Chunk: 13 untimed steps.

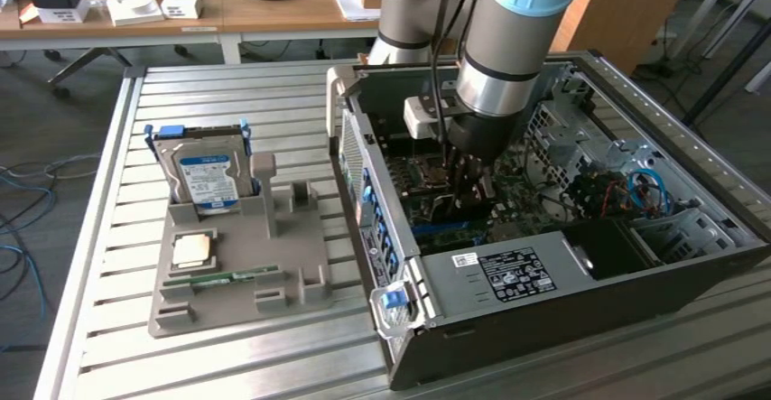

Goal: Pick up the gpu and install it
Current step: 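Insert the gpu into the slot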

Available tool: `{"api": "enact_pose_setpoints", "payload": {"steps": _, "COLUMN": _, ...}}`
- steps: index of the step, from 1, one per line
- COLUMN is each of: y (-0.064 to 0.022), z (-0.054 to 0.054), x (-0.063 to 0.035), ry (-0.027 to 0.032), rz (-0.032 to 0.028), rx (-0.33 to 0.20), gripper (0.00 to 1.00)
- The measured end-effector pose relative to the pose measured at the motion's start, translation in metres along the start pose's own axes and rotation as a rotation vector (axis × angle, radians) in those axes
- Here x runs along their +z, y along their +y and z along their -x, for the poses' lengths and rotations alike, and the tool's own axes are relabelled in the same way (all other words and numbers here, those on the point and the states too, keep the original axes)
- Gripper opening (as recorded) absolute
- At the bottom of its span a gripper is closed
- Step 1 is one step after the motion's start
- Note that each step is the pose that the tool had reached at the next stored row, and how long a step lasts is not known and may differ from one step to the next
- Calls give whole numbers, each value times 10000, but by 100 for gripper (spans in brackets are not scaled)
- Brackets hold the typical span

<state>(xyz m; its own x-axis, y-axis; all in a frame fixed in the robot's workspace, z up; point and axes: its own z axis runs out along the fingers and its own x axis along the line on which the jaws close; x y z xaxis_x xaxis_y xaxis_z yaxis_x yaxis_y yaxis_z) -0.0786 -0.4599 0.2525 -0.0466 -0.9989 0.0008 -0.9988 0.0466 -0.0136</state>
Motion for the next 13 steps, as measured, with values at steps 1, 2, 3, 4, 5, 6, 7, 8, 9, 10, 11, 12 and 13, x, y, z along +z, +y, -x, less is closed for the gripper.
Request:
{"api": "enact_pose_setpoints", "payload": {"steps": 1, "y": 0, "z": 0, "x": 0, "ry": 0, "rz": 0, "rx": -1, "gripper": 26}}
{"api": "enact_pose_setpoints", "payload": {"steps": 2, "y": 0, "z": 0, "x": 0, "ry": 0, "rz": 0, "rx": -1, "gripper": 26}}
{"api": "enact_pose_setpoints", "payload": {"steps": 3, "y": 0, "z": 0, "x": 0, "ry": 0, "rz": 0, "rx": -1, "gripper": 26}}
{"api": "enact_pose_setpoints", "payload": {"steps": 4, "y": 0, "z": 0, "x": 0, "ry": 0, "rz": 0, "rx": -1, "gripper": 26}}
{"api": "enact_pose_setpoints", "payload": {"steps": 5, "y": 0, "z": 0, "x": 0, "ry": 0, "rz": 0, "rx": -3, "gripper": 26}}
{"api": "enact_pose_setpoints", "payload": {"steps": 6, "y": 0, "z": 0, "x": 0, "ry": 0, "rz": -1, "rx": -11, "gripper": 26}}
{"api": "enact_pose_setpoints", "payload": {"steps": 7, "y": 0, "z": 0, "x": 0, "ry": 2, "rz": 0, "rx": -20, "gripper": 26}}
{"api": "enact_pose_setpoints", "payload": {"steps": 8, "y": 0, "z": 0, "x": 0, "ry": 2, "rz": 0, "rx": -24, "gripper": 26}}
{"api": "enact_pose_setpoints", "payload": {"steps": 9, "y": 0, "z": 0, "x": 0, "ry": 2, "rz": 0, "rx": -25, "gripper": 26}}
{"api": "enact_pose_setpoints", "payload": {"steps": 10, "y": 0, "z": 0, "x": 0, "ry": 2, "rz": 0, "rx": -29, "gripper": 26}}
{"api": "enact_pose_setpoints", "payload": {"steps": 11, "y": 0, "z": 0, "x": 0, "ry": 3, "rz": 0, "rx": -33, "gripper": 26}}
{"api": "enact_pose_setpoints", "payload": {"steps": 12, "y": 0, "z": 0, "x": 0, "ry": 2, "rz": -1, "rx": -39, "gripper": 26}}
{"api": "enact_pose_setpoints", "payload": {"steps": 13, "y": 0, "z": 0, "x": 0, "ry": 4, "rz": 0, "rx": -46, "gripper": 26}}
